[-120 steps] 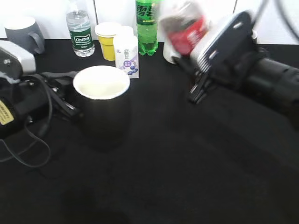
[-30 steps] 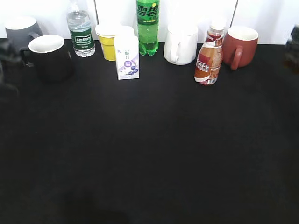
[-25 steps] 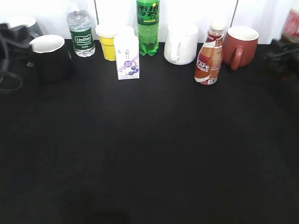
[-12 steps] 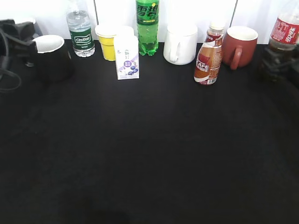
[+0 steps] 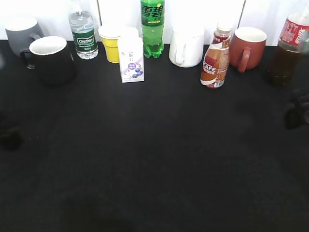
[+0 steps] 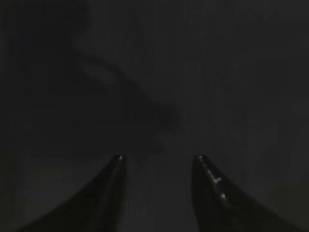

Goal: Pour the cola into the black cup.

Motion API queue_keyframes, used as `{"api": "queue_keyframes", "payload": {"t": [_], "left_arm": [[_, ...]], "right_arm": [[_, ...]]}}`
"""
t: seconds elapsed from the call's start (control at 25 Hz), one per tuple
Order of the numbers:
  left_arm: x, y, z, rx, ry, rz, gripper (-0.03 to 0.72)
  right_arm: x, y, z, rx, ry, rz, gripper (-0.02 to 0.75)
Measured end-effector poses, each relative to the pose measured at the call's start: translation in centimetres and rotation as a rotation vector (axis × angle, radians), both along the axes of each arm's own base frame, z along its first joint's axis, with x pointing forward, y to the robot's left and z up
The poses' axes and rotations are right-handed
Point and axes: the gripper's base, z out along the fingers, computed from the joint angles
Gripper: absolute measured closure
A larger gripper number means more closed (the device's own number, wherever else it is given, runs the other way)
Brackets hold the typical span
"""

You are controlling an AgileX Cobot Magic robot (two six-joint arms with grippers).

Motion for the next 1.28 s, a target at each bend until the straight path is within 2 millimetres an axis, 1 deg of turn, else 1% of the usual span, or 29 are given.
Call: {"api": "queue_keyframes", "payload": {"t": [0.04,0.12,0.16,0.2,0.24,0.28,0.32,0.36,0.4,0.44,0.48,0.56,0.64,0.92,1.04,1.12,1.2,1.28], "left_arm": [[-1.3,0.3,1.2,-0.006,-0.015,-0.006,0.303],[-4.4,1.3,3.9,-0.02,-0.095,-0.01,0.292],[-6.2,2.0,5.1,-0.021,-0.158,-0.006,0.291],[-8.7,3.0,6.3,-0.024,-0.259,0.016,0.291],[-10.6,3.7,6.6,-0.025,-0.321,0.037,0.291],[-12.4,4.5,6.5,-0.03,-0.379,0.066,0.291],[-13.9,4.9,6.2,-0.051,-0.425,0.079,0.291],[-15.4,5.5,5.8,-0.056,-0.472,0.088,0.291],[-16.3,5.9,5.3,-0.045,-0.508,0.094,0.291],[-16.8,6.3,4.4,-0.021,-0.526,0.099,0.291],[-17.1,6.5,3.7,-0.009,-0.527,0.1,0.291],[-16.9,6.5,3.3,-0.01,-0.55,0.1,0.291],[-16.6,6.4,3.0,-0.01,-0.558,0.099,0.291],[-16.6,6.4,3.0,-0.011,-0.564,0.099,0.295],[-16.6,6.4,3.0,-0.012,-0.564,0.099,0.339],[-17.1,6.7,3.1,-0.009,-0.599,0.148,0.387],[-18.3,7.1,3.2,-0.003,-0.672,0.235,0.435],[-19.3,7.3,3.3,0.01,-0.733,0.312,0.454]], "right_arm": [[-1.6,0.1,1.7,0.021,-0.023,0.014,0.153],[-5.4,-0.8,4.6,0.055,-0.077,0.004,0.153],[-7.6,-1.4,5.5,0.077,-0.129,-0.01,0.153],[-10.0,-2.0,6.3,0.101,-0.2,-0.015,0.155],[-12.5,-2.7,6.4,0.122,-0.266,-0.015,0.155],[-14.5,-3.2,6.2,0.14,-0.316,-0.022,0.155],[-16.5,-4.0,5.6,0.141,-0.365,-0.04,0.155],[-18.0,-4.6,4.8,0.136,-0.404,-0.05,0.155],[-19.3,-5.2,4.0,0.119,-0.444,-0.058,0.155],[-20.0,-5.6,3.1,0.099,-0.468,-0.063,0.155],[-20.4,-5.8,2.3,0.089,-0.481,-0.066,0.155],[-20.5,-5.9,1.9,0.088,-0.499,-0.066,0.155],[-20.5,-5.9,1.9,0.089,-0.506,-0.066,0.155],[-20.5,-5.9,1.9,0.09,-0.512,-0.064,0.155],[-20.5,-5.9,1.9,0.09,-0.513,-0.064,0.155],[-20.5,-5.9,1.9,0.088,-0.515,-0.074,0.155],[-20.8,-6.2,2.0,0.074,-0.538,-0.147,0.155],[-21.6,-6.5,2.1,0.053,-0.594,-0.261,0.155]]}}
